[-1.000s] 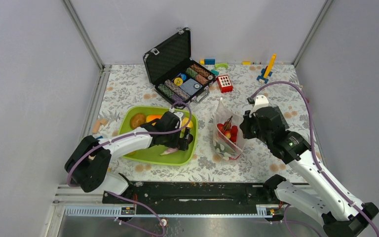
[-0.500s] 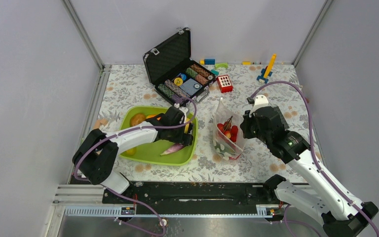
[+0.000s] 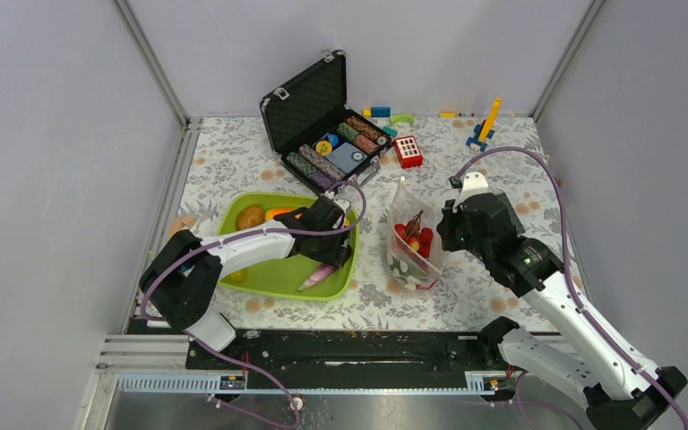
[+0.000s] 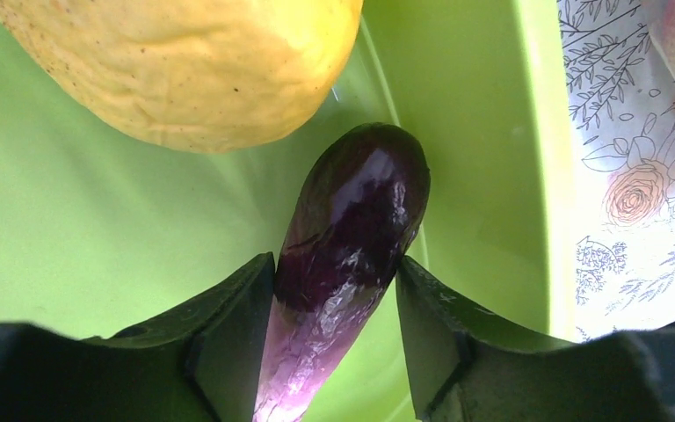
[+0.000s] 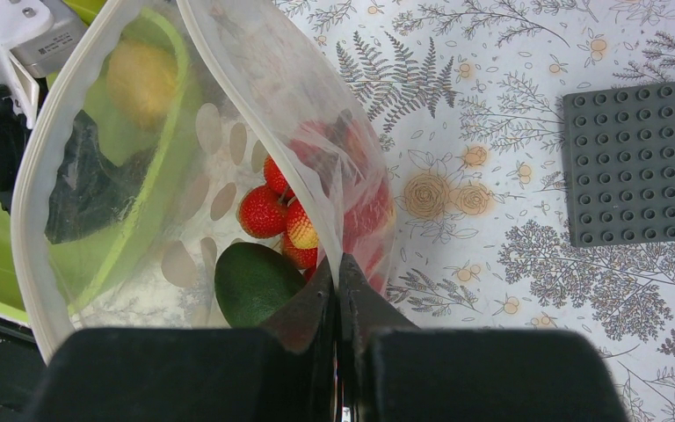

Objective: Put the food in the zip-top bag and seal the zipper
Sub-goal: Pick up the fake vegetable from the bin, then place the fake vegetable in the zipper food storage bag.

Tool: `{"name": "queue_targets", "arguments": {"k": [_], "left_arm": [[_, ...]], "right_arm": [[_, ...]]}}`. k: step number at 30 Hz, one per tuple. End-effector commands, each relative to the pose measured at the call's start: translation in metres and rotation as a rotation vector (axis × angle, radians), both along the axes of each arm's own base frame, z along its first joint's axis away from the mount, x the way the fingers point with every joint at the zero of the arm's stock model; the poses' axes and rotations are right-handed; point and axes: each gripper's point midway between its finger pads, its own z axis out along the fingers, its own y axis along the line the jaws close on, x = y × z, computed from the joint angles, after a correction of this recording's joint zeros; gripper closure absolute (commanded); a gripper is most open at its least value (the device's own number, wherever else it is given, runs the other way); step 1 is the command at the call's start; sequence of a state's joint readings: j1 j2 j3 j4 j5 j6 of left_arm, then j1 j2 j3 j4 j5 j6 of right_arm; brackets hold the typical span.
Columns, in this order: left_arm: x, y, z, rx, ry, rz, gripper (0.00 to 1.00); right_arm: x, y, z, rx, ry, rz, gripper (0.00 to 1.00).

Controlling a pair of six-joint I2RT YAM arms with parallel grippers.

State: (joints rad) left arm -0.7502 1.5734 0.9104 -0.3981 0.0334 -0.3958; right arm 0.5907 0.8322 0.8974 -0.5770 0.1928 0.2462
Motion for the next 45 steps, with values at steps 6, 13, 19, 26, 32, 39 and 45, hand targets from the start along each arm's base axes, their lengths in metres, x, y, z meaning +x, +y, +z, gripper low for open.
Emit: {"name": "queue_targets", "arguments": {"k": [6, 13, 19, 26, 32, 39, 45], "left_arm": [[0.016, 0.004, 0.02, 0.036, -0.095, 0.042, 0.64], [0.017, 0.02, 0.049, 0.018, -0.185, 0.102, 0.76], [0.017, 0.029, 0.084, -0.042, -0.272, 0.15, 0.81], [0.019, 0.031, 0.138, -0.169, -0.393, 0.192, 0.85], [0.036, 0.036, 0.207, -0.335, -0.593, 0.298, 0.9], [0.045, 0.012, 0.292, -0.648, -0.759, 0.298, 0.91], [0.05, -0.027, 0.351, -0.961, -0.774, 0.258, 0.89]], "right_arm": [[0.004, -0.003, 0.01, 0.007, -0.046, -0.015, 0.96], [0.004, -0.004, 0.01, 0.004, -0.047, -0.021, 0.96], [0.004, -0.005, 0.011, 0.008, -0.052, -0.023, 0.96], [0.004, -0.004, 0.011, 0.011, -0.051, -0.022, 0.96], [0.003, -0.002, 0.009, 0.017, -0.043, -0.013, 0.96], [0.002, 0.0, 0.01, 0.025, -0.042, -0.003, 0.96], [0.0, 0.005, 0.012, 0.049, -0.042, 0.02, 0.96]]}}
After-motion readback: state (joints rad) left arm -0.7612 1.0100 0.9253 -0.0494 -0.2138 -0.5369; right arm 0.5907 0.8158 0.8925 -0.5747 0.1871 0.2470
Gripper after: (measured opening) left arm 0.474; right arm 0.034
